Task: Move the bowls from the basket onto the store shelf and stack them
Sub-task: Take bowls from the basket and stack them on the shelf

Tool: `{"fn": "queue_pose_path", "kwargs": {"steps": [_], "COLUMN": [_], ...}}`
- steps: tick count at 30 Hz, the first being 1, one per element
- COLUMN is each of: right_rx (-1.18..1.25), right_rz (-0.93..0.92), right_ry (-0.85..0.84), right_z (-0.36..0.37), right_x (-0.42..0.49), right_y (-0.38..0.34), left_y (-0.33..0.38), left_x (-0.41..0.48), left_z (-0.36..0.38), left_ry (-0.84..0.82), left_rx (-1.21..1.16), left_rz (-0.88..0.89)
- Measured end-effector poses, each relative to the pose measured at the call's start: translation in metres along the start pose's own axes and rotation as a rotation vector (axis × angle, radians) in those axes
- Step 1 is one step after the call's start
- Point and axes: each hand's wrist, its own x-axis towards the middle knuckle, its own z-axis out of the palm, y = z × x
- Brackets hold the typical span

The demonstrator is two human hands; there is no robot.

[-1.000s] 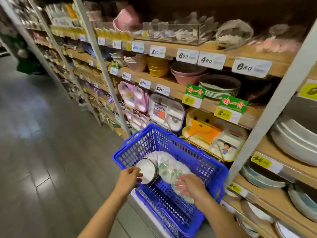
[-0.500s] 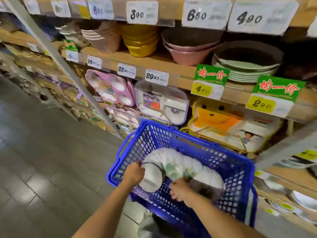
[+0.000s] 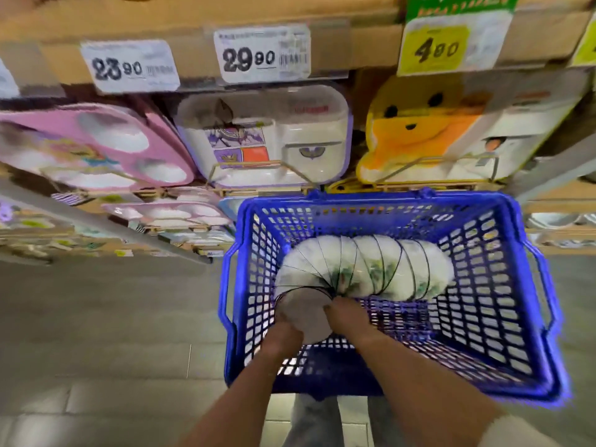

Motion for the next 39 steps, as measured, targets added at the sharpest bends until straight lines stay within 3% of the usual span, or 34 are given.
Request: {"fn": "queue_pose_path", "kwargs": {"steps": [5, 12, 17, 20, 24, 27, 30, 35, 39], "right_rx": [-0.186, -0.205, -0.167, -0.078, 0.062, 0.221, 0.269, 0.434, 0.644], "right_rz": [0.024, 0.042, 0.018, -0.002, -0.002, 0.009, -0.053, -0.129, -0.196], "right_ry": [0.045, 0.015, 0.019, -0.090, -0.208, -0.350, -0.381, -0.212, 0.296], "right_z": [0.005, -0.008, -0.033, -0.061, -0.104, -0.140, -0.178, -0.225, -0.243], "right_x": [0.013, 0.005, -0.020, -0.038, -0.060, -0.080, -0.104, -0.148, -0.178], "right_y": [-0.001, -0.003, -0.002, -0.003, -0.006, -0.010, -0.013, -0.018, -0.014], "left_y": [-0.005, -0.009, -0.007, -0.010, -0.009, 0.004, 0.026, 0.076, 0.109], "left_x": [0.016, 0.003, -0.022, -0.040, -0.063, -0.079, -0.101, -0.146, -0.181], "left_z": [-0.001, -0.013, -0.025, -0.030, -0.046, -0.073, -0.105, -0.151, -0.173], "left_ry": [0.021, 0.049, 0.132, 0.267, 0.327, 0.264, 0.120, 0.183, 0.184], "left_rx": [0.112, -0.013, -0.287, -0.554, -0.856, -1.053, -1.214, -1.361, -1.440], "left_rz": [0.007, 0.033, 0.065, 0.199, 0.337, 0.427, 0.527, 0.688, 0.736]}}
